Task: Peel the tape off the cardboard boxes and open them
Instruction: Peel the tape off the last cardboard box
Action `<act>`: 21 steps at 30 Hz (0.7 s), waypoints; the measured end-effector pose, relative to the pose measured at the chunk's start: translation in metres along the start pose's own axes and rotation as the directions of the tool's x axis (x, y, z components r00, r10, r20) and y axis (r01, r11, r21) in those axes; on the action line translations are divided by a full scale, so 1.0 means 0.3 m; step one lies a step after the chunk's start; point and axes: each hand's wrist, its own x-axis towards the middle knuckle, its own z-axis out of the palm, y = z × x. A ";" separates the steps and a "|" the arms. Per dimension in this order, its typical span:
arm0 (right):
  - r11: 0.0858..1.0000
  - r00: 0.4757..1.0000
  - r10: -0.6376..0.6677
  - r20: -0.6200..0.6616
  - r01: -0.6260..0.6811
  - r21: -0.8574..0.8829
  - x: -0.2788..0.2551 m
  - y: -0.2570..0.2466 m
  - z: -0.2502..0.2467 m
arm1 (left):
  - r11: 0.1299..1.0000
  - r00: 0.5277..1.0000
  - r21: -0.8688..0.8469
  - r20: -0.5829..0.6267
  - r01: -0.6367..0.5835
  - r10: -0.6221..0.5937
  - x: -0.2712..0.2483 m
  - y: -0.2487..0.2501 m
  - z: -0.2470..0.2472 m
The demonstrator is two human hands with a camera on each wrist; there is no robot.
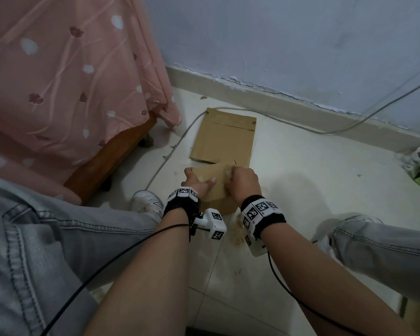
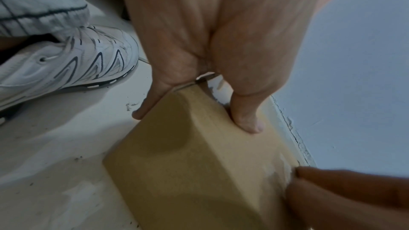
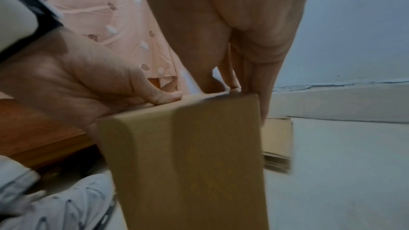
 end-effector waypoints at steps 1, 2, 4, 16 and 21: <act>1.000 1.000 0.002 -0.014 -0.002 0.003 0.000 0.009 -0.001 | 1.000 1.000 -0.012 -0.003 -0.002 0.002 0.003 -0.002 0.000; 1.000 1.000 0.001 -0.027 -0.001 0.012 0.003 0.020 -0.001 | 1.000 1.000 -0.022 -0.006 -0.005 0.004 0.003 -0.003 0.001; 0.997 1.000 0.005 -0.031 -0.003 0.073 0.003 0.026 -0.008 | 1.000 1.000 -0.030 -0.013 -0.009 0.009 0.009 -0.006 0.000; 0.997 0.999 0.006 -0.038 -0.003 0.082 0.003 0.018 0.006 | 0.999 1.000 -0.037 0.000 -0.003 0.003 0.000 0.002 0.008; 0.978 0.994 0.070 -0.085 -0.052 0.201 -0.005 0.020 -0.003 | 1.000 1.000 -0.025 -0.010 0.000 0.000 -0.004 -0.003 0.008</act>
